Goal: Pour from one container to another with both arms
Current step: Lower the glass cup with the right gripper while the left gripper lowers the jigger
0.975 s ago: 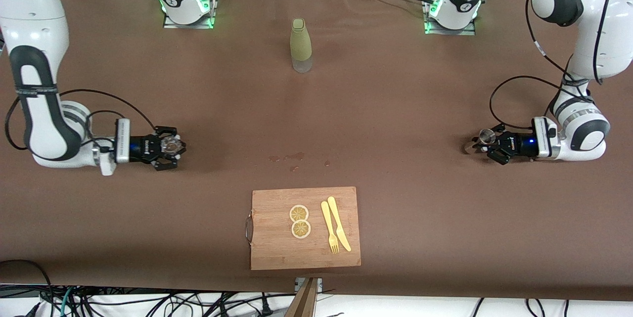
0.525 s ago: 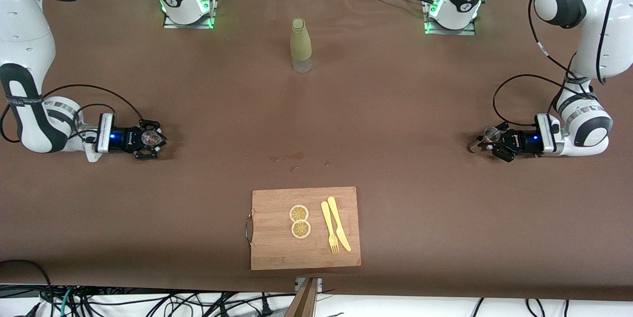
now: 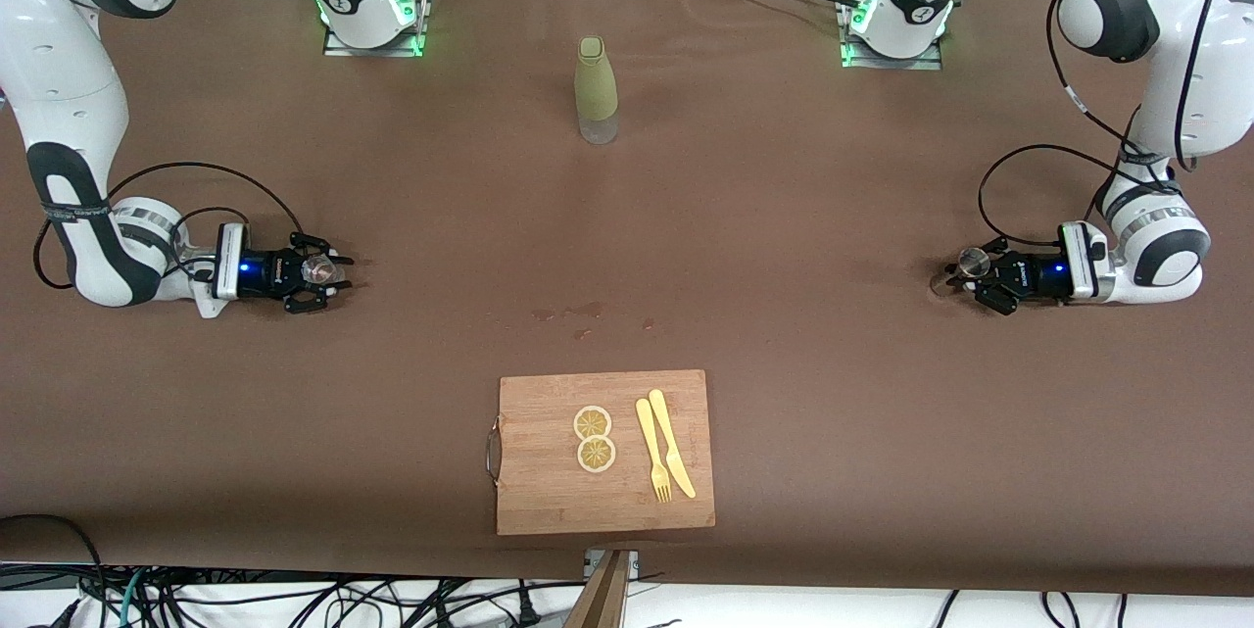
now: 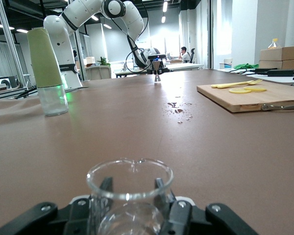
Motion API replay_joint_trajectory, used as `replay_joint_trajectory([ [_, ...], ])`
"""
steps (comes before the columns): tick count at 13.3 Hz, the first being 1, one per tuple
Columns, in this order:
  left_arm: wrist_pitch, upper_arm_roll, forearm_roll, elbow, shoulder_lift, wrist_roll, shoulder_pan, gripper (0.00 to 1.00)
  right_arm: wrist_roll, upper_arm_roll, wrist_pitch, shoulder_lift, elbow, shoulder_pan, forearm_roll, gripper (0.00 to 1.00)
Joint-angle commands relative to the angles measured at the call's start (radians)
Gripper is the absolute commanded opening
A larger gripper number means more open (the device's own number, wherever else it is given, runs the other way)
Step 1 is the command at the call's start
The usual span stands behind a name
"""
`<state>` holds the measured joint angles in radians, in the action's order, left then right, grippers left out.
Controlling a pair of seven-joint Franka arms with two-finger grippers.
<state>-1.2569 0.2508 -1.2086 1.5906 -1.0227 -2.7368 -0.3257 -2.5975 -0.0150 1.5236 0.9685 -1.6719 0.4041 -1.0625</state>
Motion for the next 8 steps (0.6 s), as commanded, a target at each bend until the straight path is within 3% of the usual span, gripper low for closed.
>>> replay_joint_trajectory([
  [1,0.013,0.004,0.031,-0.001,-0.014,-0.116,-0.004,0.00,0.008,0.026,-0.029,-0.004,0.012,0.010,0.042,1.00],
  [2,0.011,0.010,0.031,-0.003,-0.014,-0.115,-0.004,0.01,0.010,0.042,-0.043,-0.007,0.012,0.010,0.055,1.00],
  [3,0.010,0.018,0.031,-0.006,-0.013,-0.113,-0.003,0.16,0.026,0.067,-0.077,-0.008,0.012,0.009,0.059,1.00],
  [4,0.008,0.021,0.031,-0.024,-0.017,-0.115,-0.003,0.85,0.054,0.099,-0.103,-0.020,0.012,0.004,0.074,1.00],
  [5,0.008,0.024,0.031,-0.041,-0.025,-0.107,-0.004,1.00,0.080,0.119,-0.112,-0.037,0.014,0.004,0.110,1.00],
  [8,-0.030,0.036,0.053,-0.098,-0.020,-0.052,-0.003,1.00,0.222,0.176,-0.144,-0.117,0.027,0.004,0.209,1.00],
])
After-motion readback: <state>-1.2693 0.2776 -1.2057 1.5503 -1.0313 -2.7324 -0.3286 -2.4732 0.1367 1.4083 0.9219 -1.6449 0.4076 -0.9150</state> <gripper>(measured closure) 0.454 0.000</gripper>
